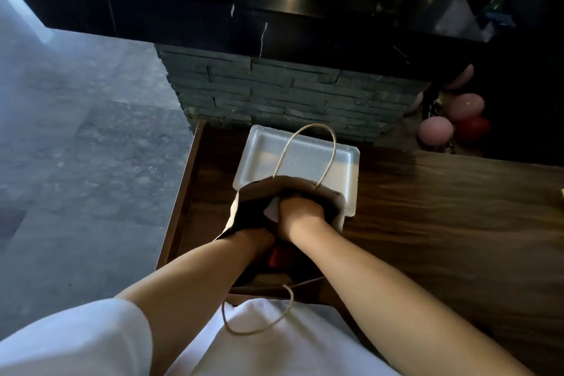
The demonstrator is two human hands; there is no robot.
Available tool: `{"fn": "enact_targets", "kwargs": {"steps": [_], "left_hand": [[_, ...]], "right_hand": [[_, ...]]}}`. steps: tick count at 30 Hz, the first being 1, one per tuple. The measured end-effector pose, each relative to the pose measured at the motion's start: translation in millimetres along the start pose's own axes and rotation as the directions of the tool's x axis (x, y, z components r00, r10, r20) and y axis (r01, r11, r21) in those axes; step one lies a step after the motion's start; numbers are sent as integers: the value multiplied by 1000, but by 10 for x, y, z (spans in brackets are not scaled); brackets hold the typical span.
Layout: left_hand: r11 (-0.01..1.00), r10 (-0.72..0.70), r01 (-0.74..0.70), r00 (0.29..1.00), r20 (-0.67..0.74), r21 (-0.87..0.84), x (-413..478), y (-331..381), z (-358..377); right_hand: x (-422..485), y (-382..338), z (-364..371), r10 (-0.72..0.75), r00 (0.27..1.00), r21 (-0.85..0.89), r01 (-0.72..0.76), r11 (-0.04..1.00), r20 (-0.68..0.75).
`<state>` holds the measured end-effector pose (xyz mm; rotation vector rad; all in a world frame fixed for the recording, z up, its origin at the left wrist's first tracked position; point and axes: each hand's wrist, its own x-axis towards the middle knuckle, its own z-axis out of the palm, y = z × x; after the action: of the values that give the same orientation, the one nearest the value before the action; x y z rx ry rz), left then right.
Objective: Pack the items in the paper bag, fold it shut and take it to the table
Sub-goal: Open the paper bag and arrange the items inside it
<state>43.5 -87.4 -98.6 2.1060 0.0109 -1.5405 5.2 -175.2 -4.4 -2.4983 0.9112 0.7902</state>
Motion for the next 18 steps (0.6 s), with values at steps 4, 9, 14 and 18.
{"fn": "enact_targets", "kwargs": {"steps": [4,9,14,18], "left_hand": [[984,31,-49,994,106,173,123,-64,-58],[963,-43,17,995,89,271,36,44,-259],[987,-14,-6,993,119,163,23,143,-427],[987,-122,90,958,261,133,59,179,-512]], "right_hand": [[-284,134,-177,12,993,9,-11,1000,-114],[-614,305,-207,19,965,93,6,996,-260],[-683,354,-159,32,967,173,13,985,-253],[-653,397,-173,35,984,238,8,971,-176]]}}
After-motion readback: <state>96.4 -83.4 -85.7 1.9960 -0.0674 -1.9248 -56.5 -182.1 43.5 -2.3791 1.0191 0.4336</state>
